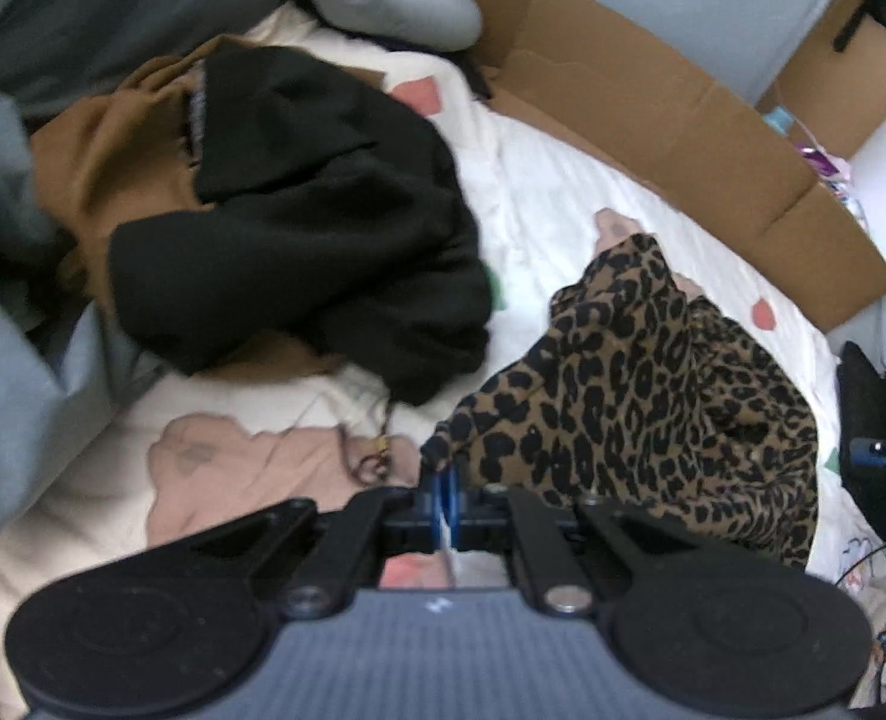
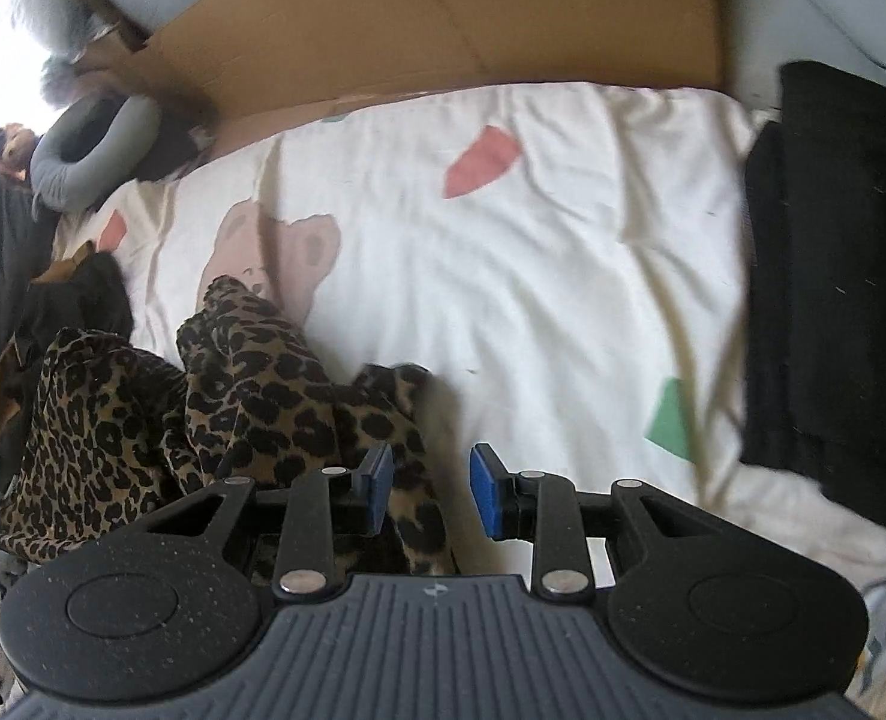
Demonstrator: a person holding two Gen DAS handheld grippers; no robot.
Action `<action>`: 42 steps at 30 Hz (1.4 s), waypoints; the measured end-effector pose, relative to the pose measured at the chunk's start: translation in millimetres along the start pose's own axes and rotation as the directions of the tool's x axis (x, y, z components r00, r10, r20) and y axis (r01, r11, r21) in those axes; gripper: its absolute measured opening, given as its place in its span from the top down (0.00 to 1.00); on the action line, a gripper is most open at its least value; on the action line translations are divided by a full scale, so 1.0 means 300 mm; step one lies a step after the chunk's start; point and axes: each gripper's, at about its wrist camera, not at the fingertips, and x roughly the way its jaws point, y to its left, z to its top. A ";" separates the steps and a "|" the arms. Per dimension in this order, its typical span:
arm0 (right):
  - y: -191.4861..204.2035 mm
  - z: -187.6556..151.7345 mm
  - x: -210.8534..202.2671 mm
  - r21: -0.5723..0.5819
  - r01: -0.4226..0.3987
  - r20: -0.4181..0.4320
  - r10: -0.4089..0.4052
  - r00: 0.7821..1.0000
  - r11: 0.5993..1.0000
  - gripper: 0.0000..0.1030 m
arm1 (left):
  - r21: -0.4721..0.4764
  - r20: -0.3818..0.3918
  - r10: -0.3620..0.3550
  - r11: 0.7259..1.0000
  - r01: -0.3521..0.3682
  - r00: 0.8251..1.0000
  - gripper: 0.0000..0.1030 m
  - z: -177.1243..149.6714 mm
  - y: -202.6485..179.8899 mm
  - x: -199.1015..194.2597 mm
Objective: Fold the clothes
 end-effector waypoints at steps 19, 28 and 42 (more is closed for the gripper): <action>0.197 0.072 0.219 -0.164 -0.042 -0.030 0.037 0.999 0.986 0.62 | -0.035 -0.052 0.032 0.999 -0.033 0.998 0.82 -0.022 0.025 0.009; 0.207 0.102 0.309 -0.189 -0.032 -0.029 0.027 0.999 0.981 0.61 | 0.050 0.008 -0.055 0.997 0.054 0.998 0.68 0.127 -0.117 0.101; 0.265 0.163 0.406 -0.278 -0.050 -0.035 0.042 0.999 0.959 0.60 | 0.300 0.046 -0.095 0.951 0.077 0.994 0.48 0.439 -0.409 0.290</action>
